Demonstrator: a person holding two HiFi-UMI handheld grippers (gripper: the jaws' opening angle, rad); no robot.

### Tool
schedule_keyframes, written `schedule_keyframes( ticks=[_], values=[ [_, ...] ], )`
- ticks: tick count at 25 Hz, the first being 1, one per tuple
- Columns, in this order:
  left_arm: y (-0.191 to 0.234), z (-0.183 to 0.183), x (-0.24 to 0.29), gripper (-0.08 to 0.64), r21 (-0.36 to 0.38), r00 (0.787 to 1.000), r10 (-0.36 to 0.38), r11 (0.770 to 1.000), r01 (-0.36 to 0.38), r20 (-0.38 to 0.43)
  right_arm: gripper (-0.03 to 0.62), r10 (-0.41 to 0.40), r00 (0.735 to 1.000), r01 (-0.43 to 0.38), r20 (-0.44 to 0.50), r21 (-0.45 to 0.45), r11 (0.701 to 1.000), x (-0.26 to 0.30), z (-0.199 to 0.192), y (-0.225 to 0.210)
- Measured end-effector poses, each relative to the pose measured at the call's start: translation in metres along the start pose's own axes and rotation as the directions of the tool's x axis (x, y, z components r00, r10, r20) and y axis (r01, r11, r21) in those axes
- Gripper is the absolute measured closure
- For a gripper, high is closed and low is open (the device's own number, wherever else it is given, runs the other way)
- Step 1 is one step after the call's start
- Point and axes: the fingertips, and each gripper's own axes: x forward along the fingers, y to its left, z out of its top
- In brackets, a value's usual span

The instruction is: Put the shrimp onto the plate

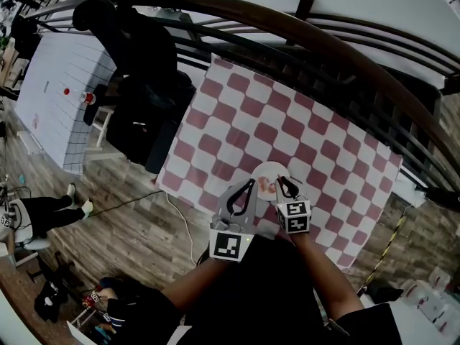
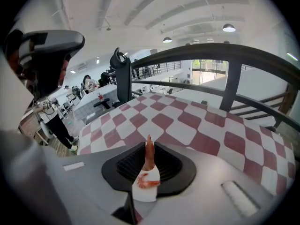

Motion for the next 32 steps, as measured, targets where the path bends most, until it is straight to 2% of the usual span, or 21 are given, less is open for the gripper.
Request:
schedule_keyframes(
  ticks=[8, 14, 18, 24, 29, 32],
  values=[
    [0.011, -0.004, -0.004, 0.552, 0.001, 1.0, 0.013, 1.0, -0.013, -0.02, 0.534, -0.024, 0.997, 0.022, -0.072, -0.037, 0.999, 0.028, -0.017, -0.011],
    [0.023, -0.006, -0.01, 0.552, -0.003, 0.998, 0.057, 0.998, -0.057, -0.03, 0.534, 0.005, 0.993, -0.01, -0.122, -0.039, 0.999, 0.045, -0.026, -0.014],
    [0.026, -0.006, -0.016, 0.552, -0.008, 0.997, 0.073, 0.997, -0.073, -0.019, 0.534, 0.013, 0.982, -0.024, -0.186, -0.059, 0.998, 0.054, -0.045, -0.014],
    [0.022, -0.009, -0.019, 0.552, -0.015, 0.997, 0.07, 0.997, -0.07, -0.021, 0.534, 0.024, 0.982, -0.035, -0.185, -0.053, 0.998, 0.071, -0.047, -0.012],
    [0.022, -0.012, -0.025, 0.552, -0.038, 0.996, 0.09, 0.995, -0.091, -0.027, 0.532, 0.027, 0.977, -0.047, -0.211, -0.093, 0.995, 0.075, -0.049, -0.008],
    [0.027, -0.01, -0.028, 0.552, -0.016, 0.994, 0.102, 0.995, -0.102, -0.028, 0.532, 0.029, 0.975, -0.054, -0.218, -0.114, 0.992, 0.076, -0.05, -0.007]
  ],
)
